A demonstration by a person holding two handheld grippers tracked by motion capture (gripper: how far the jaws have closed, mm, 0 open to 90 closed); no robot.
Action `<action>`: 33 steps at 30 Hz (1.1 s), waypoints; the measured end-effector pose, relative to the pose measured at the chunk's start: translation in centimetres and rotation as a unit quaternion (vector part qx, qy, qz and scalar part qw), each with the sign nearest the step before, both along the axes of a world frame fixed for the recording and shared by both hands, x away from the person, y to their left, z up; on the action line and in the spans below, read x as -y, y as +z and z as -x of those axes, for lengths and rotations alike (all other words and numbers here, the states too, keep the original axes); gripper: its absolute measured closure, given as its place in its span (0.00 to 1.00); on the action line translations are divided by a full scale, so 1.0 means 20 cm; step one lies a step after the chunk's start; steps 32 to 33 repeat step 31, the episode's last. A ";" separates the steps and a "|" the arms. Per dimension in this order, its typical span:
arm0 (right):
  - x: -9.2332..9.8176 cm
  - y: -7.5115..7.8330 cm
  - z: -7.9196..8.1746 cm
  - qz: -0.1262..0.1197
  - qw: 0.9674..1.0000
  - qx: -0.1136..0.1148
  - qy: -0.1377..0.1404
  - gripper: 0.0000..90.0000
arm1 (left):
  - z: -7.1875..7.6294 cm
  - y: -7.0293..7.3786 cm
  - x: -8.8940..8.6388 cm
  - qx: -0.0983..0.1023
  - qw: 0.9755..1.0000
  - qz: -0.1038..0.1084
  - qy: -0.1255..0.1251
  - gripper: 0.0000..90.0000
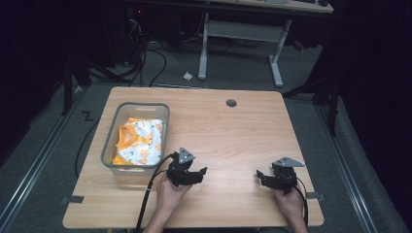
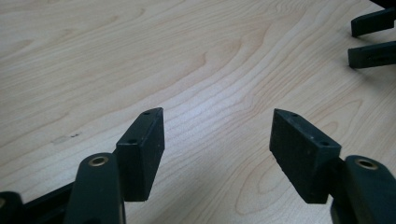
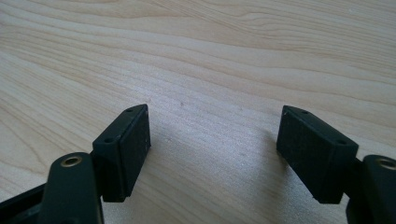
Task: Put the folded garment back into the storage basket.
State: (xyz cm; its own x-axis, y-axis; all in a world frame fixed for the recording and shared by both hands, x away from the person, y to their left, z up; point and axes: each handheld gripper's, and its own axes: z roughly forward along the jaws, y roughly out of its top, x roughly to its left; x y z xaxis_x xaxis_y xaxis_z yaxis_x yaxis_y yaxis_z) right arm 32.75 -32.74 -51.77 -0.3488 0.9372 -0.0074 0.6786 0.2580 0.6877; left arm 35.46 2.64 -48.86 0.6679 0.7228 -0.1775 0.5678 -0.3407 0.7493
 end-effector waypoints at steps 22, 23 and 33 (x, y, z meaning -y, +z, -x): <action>0.00 0.00 0.00 0.000 1.000 0.000 0.000 0.29 | 0.04 -0.17 0.09 0.027 0.997 -0.067 0.017 0.38; 0.00 0.00 0.00 0.000 1.000 0.000 0.000 0.29 | 0.05 -0.17 0.09 0.027 0.997 -0.067 0.019 0.38; 0.00 0.00 0.00 0.000 1.000 0.000 0.000 0.29 | 0.05 -0.17 0.09 0.024 0.997 -0.066 0.026 0.36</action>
